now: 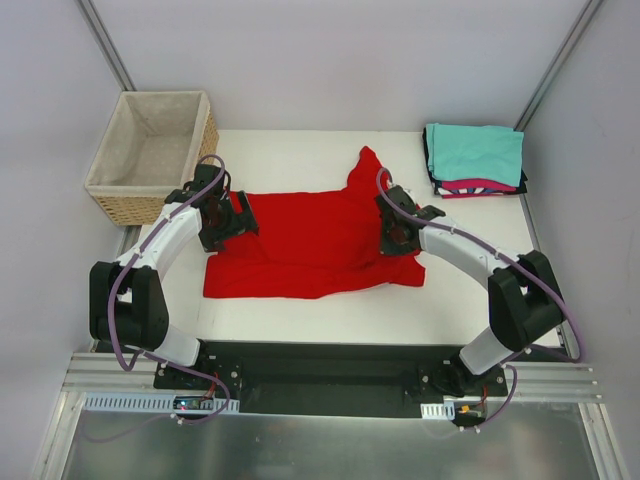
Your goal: Fold and stack the t-shirts
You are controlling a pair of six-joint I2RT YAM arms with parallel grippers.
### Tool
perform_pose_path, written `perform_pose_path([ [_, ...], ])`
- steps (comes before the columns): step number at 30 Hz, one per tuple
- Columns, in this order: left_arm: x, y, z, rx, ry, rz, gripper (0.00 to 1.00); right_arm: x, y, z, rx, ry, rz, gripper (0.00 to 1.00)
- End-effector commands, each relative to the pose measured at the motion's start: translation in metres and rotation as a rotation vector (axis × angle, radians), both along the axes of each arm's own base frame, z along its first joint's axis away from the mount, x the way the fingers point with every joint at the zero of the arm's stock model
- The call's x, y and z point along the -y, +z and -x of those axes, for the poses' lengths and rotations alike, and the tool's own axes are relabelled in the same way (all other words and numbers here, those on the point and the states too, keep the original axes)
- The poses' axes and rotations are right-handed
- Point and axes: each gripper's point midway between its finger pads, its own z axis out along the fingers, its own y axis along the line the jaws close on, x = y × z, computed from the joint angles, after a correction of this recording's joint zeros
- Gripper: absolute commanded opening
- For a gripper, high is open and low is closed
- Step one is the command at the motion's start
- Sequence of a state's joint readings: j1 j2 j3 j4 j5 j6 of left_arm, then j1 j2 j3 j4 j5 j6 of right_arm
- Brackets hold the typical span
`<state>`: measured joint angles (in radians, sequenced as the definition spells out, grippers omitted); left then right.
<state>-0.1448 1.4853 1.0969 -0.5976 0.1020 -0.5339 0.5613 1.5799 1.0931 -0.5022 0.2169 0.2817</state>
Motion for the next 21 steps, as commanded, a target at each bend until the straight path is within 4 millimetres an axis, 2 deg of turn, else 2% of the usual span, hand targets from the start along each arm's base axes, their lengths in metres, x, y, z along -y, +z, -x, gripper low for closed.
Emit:
perform_pose_path([
  [1, 0.003, 0.004, 0.007, -0.002, -0.024, 0.007, 0.99, 0.017, -0.013, 0.018, -0.041, 0.001, 0.069, 0.11],
  [7, 0.003, 0.004, 0.008, -0.002, -0.024, 0.011, 0.99, 0.043, -0.040, 0.048, -0.127, -0.046, 0.152, 0.11],
  [9, 0.004, 0.004, 0.007, -0.001, -0.025, 0.012, 0.99, 0.048, -0.045, 0.055, -0.141, -0.056, 0.164, 0.11],
  [13, 0.004, 0.003, 0.008, -0.003, -0.025, 0.013, 0.99, 0.053, -0.044, 0.057, -0.144, -0.076, 0.183, 0.14],
  [15, 0.004, 0.003, 0.008, -0.003, -0.025, 0.013, 0.99, 0.057, -0.041, 0.056, -0.135, -0.088, 0.197, 0.30],
  [16, 0.004, 0.004, 0.008, 0.001, -0.026, 0.012, 0.99, 0.057, -0.036, 0.055, -0.118, -0.092, 0.194, 0.44],
  [18, 0.004, 0.004, 0.008, -0.002, -0.026, 0.011, 0.99, 0.060, -0.028, 0.051, -0.088, -0.104, 0.201, 0.52],
  [21, 0.005, 0.003, 0.008, -0.004, -0.027, 0.011, 0.99, 0.062, -0.009, 0.044, -0.040, -0.107, 0.207, 0.55],
])
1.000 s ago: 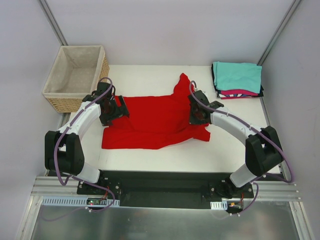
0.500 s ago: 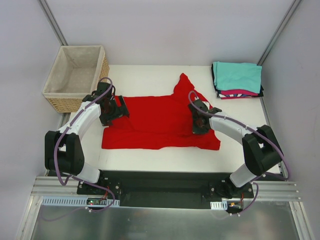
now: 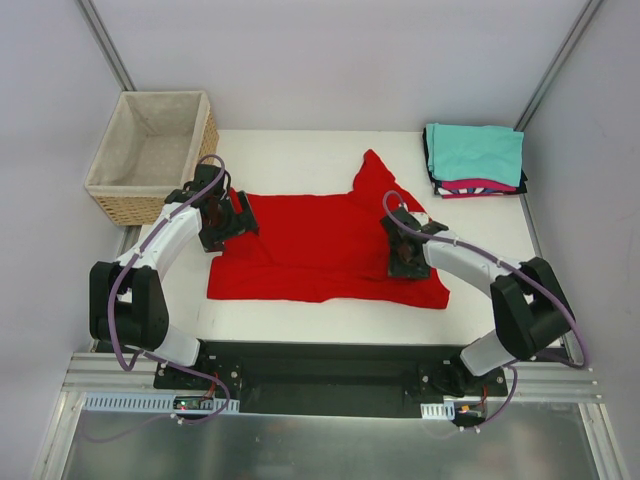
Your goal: Fold and stack the t-shirts
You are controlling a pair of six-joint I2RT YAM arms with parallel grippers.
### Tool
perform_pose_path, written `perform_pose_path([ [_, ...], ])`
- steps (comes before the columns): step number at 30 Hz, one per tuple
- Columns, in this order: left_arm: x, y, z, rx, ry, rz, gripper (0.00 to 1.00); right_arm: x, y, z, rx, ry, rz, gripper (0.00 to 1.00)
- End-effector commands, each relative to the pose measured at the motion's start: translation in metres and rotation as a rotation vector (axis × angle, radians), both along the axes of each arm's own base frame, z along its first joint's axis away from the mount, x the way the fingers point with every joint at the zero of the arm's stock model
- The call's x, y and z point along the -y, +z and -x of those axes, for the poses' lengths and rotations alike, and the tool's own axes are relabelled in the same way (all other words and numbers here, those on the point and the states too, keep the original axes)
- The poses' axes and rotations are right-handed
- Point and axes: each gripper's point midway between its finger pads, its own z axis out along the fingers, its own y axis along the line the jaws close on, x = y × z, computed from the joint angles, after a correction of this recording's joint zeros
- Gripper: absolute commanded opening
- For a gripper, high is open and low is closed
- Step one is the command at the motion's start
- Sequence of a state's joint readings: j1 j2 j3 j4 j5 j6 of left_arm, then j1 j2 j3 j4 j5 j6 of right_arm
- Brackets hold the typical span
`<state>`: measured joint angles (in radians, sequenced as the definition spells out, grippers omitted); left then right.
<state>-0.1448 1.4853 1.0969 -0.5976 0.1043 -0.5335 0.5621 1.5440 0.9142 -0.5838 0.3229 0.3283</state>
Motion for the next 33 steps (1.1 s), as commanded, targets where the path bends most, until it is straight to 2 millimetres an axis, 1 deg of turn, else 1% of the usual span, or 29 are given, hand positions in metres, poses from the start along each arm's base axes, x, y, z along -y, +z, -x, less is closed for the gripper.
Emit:
perform_pose_path([
  [1, 0.004, 0.002, 0.008, -0.007, -0.026, 0.011, 0.99, 0.007, 0.039, -0.013, 0.107, -0.016, 0.027, 0.55],
  [3, 0.005, 0.002, 0.008, -0.007, -0.027, 0.010, 0.99, 0.005, 0.048, -0.017, 0.128, -0.009, 0.022, 0.55],
  [7, 0.005, 0.002, 0.007, -0.006, -0.025, 0.011, 0.99, 0.000, 0.048, -0.021, 0.124, 0.000, 0.015, 0.49],
  [16, 0.004, 0.003, 0.007, -0.002, -0.027, 0.009, 0.99, -0.010, 0.023, -0.021, 0.075, -0.001, -0.010, 0.36],
  [19, 0.004, 0.003, 0.008, -0.003, -0.028, 0.006, 0.99, -0.011, 0.018, -0.021, 0.066, 0.000, -0.011, 0.34],
  [21, 0.004, 0.003, 0.007, -0.001, -0.028, 0.007, 0.99, -0.013, 0.016, -0.021, 0.061, 0.000, -0.014, 0.33],
  [25, 0.004, 0.003, 0.008, -0.004, -0.027, 0.005, 0.99, -0.014, 0.013, -0.022, 0.056, -0.003, -0.013, 0.28],
  [33, 0.003, 0.002, 0.008, -0.005, -0.028, 0.003, 0.99, -0.010, 0.013, -0.020, 0.062, -0.005, -0.001, 0.27],
])
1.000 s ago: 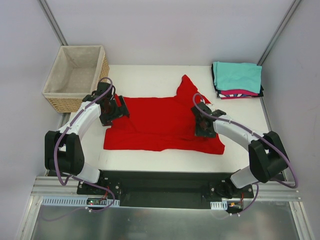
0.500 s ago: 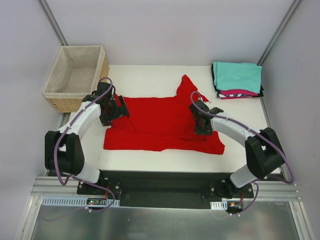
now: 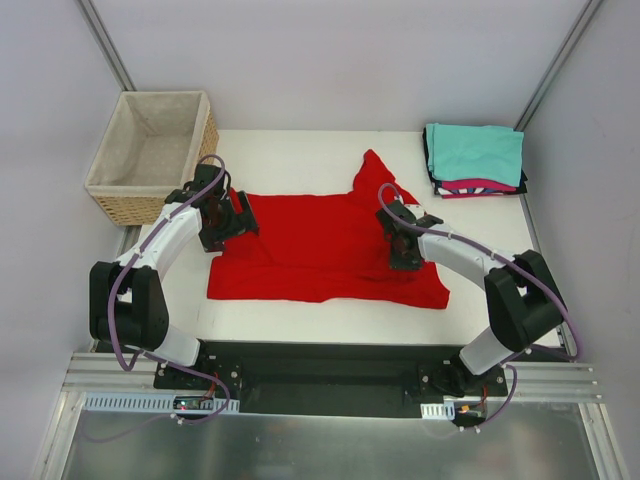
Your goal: Fold and stack the t-shirts
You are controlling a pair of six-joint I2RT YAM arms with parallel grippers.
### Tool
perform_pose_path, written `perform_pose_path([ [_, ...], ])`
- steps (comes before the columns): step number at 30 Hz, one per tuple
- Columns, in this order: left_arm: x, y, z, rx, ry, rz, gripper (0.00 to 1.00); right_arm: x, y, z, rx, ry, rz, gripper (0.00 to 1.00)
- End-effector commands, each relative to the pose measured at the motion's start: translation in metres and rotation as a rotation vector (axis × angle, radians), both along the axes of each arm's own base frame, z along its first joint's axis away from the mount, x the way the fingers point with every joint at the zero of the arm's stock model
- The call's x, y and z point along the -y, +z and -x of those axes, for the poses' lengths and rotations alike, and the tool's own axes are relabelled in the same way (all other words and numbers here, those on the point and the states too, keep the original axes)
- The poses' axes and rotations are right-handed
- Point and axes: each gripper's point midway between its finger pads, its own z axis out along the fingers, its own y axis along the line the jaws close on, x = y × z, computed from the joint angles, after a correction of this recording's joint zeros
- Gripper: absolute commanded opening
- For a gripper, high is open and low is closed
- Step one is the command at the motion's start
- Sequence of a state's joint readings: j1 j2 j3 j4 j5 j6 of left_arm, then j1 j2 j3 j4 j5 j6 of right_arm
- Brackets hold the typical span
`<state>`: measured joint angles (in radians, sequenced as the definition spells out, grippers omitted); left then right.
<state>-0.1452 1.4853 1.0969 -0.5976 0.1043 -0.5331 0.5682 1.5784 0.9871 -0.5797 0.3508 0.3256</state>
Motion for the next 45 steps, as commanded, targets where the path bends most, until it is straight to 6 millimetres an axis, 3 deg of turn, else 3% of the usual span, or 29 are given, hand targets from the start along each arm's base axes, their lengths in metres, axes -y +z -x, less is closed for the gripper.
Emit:
perform_pose_path([
  [1, 0.004, 0.002, 0.008, -0.007, -0.028, 0.004, 0.99, 0.000, 0.002, 0.000, 0.015, -0.010, -0.001, 0.27],
  [12, 0.004, 0.001, 0.007, -0.008, -0.027, 0.006, 0.99, 0.008, 0.004, 0.004, 0.034, -0.022, 0.017, 0.28],
  [30, 0.003, 0.001, 0.007, -0.008, -0.028, -0.001, 0.99, 0.003, -0.002, 0.000, 0.032, -0.026, 0.004, 0.26],
  [39, 0.002, 0.000, 0.007, -0.010, -0.027, -0.006, 0.99, 0.003, -0.006, 0.001, 0.025, -0.025, 0.001, 0.17],
  [45, 0.002, -0.001, 0.007, -0.013, -0.026, -0.008, 0.99, 0.002, -0.007, 0.000, 0.019, -0.025, 0.005, 0.03],
])
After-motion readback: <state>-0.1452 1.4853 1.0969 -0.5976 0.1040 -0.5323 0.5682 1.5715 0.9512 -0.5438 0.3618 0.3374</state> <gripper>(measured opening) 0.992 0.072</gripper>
